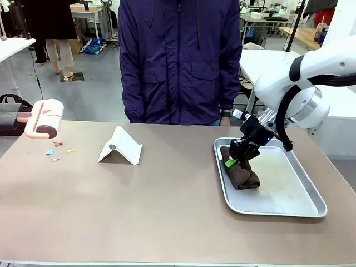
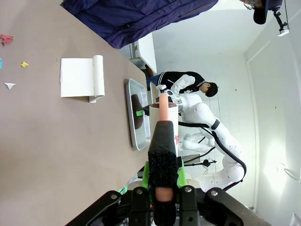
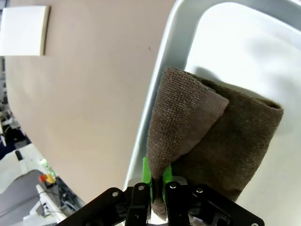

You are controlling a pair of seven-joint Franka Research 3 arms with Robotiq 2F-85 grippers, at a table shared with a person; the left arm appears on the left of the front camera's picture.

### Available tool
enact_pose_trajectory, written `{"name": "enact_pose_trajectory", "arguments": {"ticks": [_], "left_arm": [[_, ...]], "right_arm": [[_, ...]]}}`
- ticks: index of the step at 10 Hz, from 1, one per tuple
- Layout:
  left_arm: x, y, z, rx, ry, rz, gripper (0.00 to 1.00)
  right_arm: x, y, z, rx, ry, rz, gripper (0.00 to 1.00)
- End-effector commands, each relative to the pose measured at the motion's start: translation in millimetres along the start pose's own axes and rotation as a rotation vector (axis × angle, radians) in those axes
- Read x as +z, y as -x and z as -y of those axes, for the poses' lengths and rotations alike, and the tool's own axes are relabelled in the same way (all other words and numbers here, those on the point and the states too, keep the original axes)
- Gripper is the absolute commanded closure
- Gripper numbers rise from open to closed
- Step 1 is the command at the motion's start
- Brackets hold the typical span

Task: Clean the surface of the table.
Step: If a person points to the right, clean the right side of the table with your right hand, and if they point to the left, clean the left side with your left hand.

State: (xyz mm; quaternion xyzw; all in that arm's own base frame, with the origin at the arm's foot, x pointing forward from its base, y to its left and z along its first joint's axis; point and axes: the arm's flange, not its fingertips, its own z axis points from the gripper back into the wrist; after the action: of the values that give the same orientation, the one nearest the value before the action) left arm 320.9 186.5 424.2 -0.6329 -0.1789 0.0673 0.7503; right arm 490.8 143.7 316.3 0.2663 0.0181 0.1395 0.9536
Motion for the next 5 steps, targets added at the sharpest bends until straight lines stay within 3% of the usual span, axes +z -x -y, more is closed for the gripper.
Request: {"name": "enact_pose_trajectory", "arguments": {"ticks": [1,2,5], "left_arm": [[2,4,3,-0.011,0.010,-0.003,1.00],[2,4,3,-0.011,0.010,-0.003,1.00],[2,4,3,-0.011,0.010,-0.003,1.00]], "right_arm": [[-3,-2,0,-0.005,0.093,0.012,0.90],[-7,-3,1,-0.028,0.178,0.003,0.90],[-15,-7,14,-0.052,0.227,-0.101,0.90]]}}
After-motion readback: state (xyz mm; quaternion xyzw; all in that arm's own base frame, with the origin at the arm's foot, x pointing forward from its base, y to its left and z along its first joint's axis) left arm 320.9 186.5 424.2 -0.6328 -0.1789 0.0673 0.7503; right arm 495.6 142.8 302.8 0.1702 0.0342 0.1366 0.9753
